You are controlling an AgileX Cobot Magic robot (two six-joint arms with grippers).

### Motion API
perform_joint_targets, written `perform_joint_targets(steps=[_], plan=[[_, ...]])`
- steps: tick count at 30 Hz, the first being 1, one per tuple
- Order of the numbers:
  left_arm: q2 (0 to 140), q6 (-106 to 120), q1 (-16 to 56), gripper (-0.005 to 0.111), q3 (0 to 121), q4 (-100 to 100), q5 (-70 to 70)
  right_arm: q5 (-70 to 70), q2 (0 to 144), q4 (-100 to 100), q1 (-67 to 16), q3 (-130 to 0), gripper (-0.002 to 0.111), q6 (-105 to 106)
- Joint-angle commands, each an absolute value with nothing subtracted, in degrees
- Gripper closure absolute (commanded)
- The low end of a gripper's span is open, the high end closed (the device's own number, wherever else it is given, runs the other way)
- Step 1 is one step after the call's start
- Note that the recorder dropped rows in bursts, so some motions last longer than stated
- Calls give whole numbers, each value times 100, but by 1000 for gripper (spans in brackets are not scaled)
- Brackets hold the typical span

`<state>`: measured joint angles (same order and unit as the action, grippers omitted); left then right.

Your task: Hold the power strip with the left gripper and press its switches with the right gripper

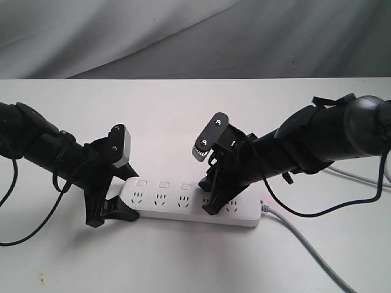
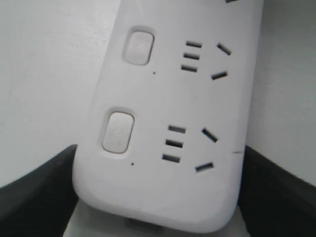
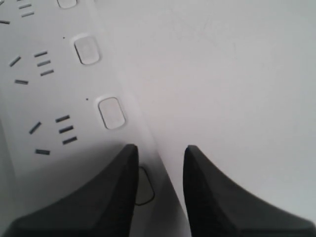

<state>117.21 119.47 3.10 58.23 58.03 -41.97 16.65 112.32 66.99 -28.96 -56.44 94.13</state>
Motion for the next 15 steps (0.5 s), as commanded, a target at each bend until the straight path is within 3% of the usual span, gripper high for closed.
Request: perform_joint_targets(steps=[1, 15], plan=[[11746, 11893, 326, 56, 5823, 5788, -4197, 1453, 11063, 6440, -2847, -5474, 78, 9485], [11746, 11906, 326, 56, 5823, 5788, -4197, 1444, 10404, 6440, -2858, -5474, 78, 9485]])
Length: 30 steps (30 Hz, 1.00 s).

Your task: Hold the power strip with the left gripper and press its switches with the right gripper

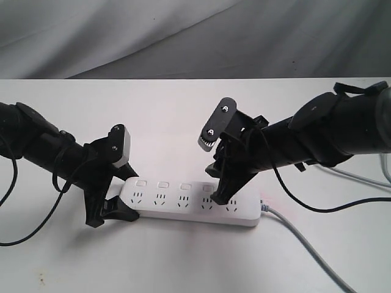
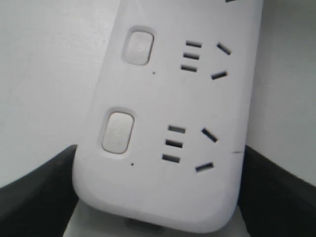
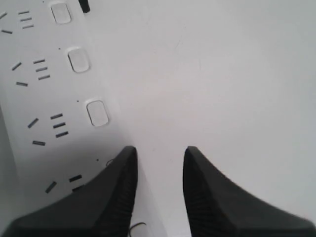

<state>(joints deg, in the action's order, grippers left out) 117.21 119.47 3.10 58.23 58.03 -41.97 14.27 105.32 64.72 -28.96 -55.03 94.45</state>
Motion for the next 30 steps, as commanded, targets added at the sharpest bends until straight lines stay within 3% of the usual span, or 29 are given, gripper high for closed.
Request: perform_joint_targets(steps=[1, 15, 30], plan=[[11746, 11893, 326, 56, 5823, 5788, -4197, 1444, 10390, 6440, -2858, -5474, 78, 9485], [11746, 11908, 326, 56, 5823, 5788, -4197, 873, 10220, 6440, -2847, -4920, 78, 9557], [11746, 11912, 326, 56, 5823, 5788, -4197, 1307, 10561, 6403, -2601, -4912, 78, 9660]])
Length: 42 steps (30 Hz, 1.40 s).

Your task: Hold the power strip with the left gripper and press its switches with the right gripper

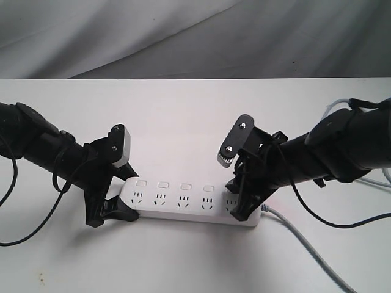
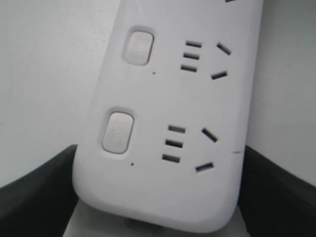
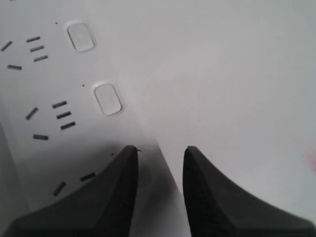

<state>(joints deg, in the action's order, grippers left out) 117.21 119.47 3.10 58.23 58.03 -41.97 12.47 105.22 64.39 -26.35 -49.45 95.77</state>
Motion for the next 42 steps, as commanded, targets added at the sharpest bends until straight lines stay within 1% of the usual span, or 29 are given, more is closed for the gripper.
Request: perform_joint_targets(steps=[1, 18, 42], plan=[[11746, 11912, 326, 56, 5823, 5788, -4197, 1307, 10561, 6403, -2601, -4912, 78, 9660], [11746, 11898, 326, 56, 5823, 5788, -4197, 1227, 10840, 6441, -2601, -4943, 78, 9724], [11746, 11896, 326, 56, 5823, 5788, -4197, 1093, 10370, 6441, -2601, -4943, 78, 9764]])
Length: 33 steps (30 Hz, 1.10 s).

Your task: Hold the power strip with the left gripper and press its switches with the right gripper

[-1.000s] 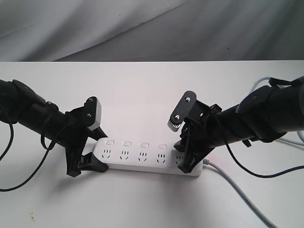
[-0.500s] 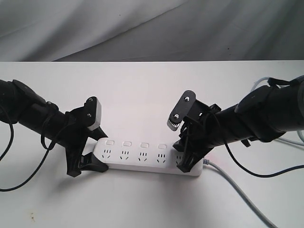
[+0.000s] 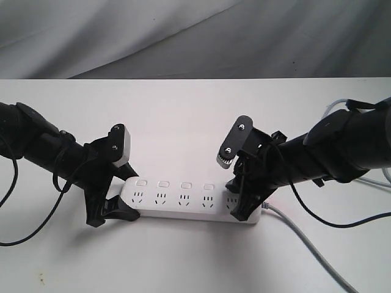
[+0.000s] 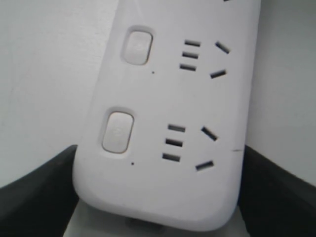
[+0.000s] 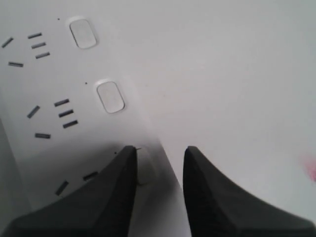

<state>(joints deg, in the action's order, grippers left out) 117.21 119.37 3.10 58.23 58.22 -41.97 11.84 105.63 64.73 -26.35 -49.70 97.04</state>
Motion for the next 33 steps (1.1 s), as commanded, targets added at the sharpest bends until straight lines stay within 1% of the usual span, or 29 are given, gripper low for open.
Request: perform_joint_targets(steps=[1, 12, 25, 33], plan=[[11746, 11896, 326, 56, 5823, 5788, -4197, 1093, 10339, 6441, -2601, -4943, 78, 9764], [11746, 11912, 326, 56, 5823, 5788, -4197, 1118, 10441, 6455, -2601, -5084, 78, 9764], [11746, 11894, 326, 56, 5823, 5788, -4197, 1327, 10911, 6484, -2585, -5073, 78, 9732], [11746, 11894, 326, 56, 5823, 5788, -4197, 1309, 10910, 6485, -2585, -4907, 78, 9703]])
